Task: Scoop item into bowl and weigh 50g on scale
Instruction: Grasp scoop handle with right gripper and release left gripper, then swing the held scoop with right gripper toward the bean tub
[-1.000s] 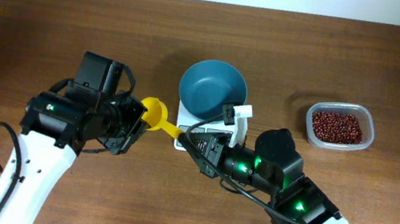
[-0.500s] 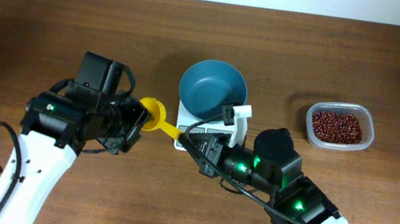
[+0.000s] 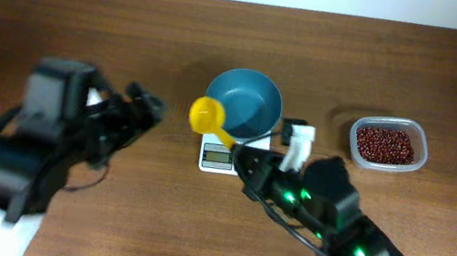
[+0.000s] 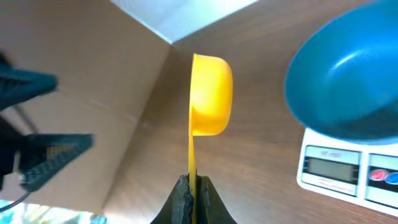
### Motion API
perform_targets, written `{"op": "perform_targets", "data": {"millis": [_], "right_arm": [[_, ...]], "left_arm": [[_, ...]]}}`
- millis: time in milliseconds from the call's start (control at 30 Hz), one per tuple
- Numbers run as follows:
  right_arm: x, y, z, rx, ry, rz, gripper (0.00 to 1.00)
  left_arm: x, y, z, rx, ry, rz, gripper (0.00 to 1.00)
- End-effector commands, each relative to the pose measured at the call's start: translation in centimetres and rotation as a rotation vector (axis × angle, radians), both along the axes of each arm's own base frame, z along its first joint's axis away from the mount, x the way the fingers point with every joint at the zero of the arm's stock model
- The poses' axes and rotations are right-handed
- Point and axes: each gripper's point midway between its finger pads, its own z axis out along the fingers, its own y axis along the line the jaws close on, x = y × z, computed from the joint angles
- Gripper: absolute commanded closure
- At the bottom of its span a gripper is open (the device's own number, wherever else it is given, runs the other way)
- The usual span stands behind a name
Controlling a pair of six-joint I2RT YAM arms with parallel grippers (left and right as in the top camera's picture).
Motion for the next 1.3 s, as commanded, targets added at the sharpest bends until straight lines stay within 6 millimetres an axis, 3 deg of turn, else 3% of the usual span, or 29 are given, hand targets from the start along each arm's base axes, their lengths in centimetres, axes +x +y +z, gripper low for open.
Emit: {"op": "perform_targets", "data": {"millis": [0,133,300,500,633,800,900,933,1100,1267], "right_arm": [[-0.6,-2.1,2.0,-0.047,-0.099,-0.050,0.96],[-1.6,-4.3,1.3,-0.134,-0.106,-0.090,0.96],[-3.0,-6.4,2.2,-0.165,-0.153,-0.113,0.96],[-4.1,-9.5,0.3,-0.260,-0.104,-0.193,0.96],[-5.3,-11.0,1.5,-0.301,-0.125,-0.201,0.96],[-7.4,-15.5,2.4,-0.424,-0.034,-0.306,0.96],[-8.6,-16.5,3.8,-0.410,-0.006,-0.321,0.96],[-9.1,-16.2,4.0,-0.369,0.025,-0.309,0.96],[-12.5,-10.0,5.9,-0.143,0.077,0.041,0.96],[-12.3,-8.4,8.6,0.000,0.061,0.070,0.96]], "left_arm": [[-1.7,4.4,2.6,0.155,-0.125,0.111,0.01],[-3.0,5.2,2.4,0.183,-0.106,0.132,0.01],[-3.6,5.3,1.7,0.192,-0.067,0.131,0.01],[-3.6,5.3,1.6,0.193,-0.063,0.130,0.01],[-3.7,5.3,1.5,0.193,-0.058,0.129,0.01],[-3.9,5.3,1.3,0.196,-0.044,0.128,0.01],[-3.7,5.2,1.0,0.194,-0.033,0.124,0.01],[-3.6,5.1,0.9,0.188,-0.028,0.118,0.01],[-3.1,3.7,-0.3,0.141,0.040,0.065,0.02],[-2.5,1.8,-1.3,0.066,0.105,-0.002,0.06]]}}
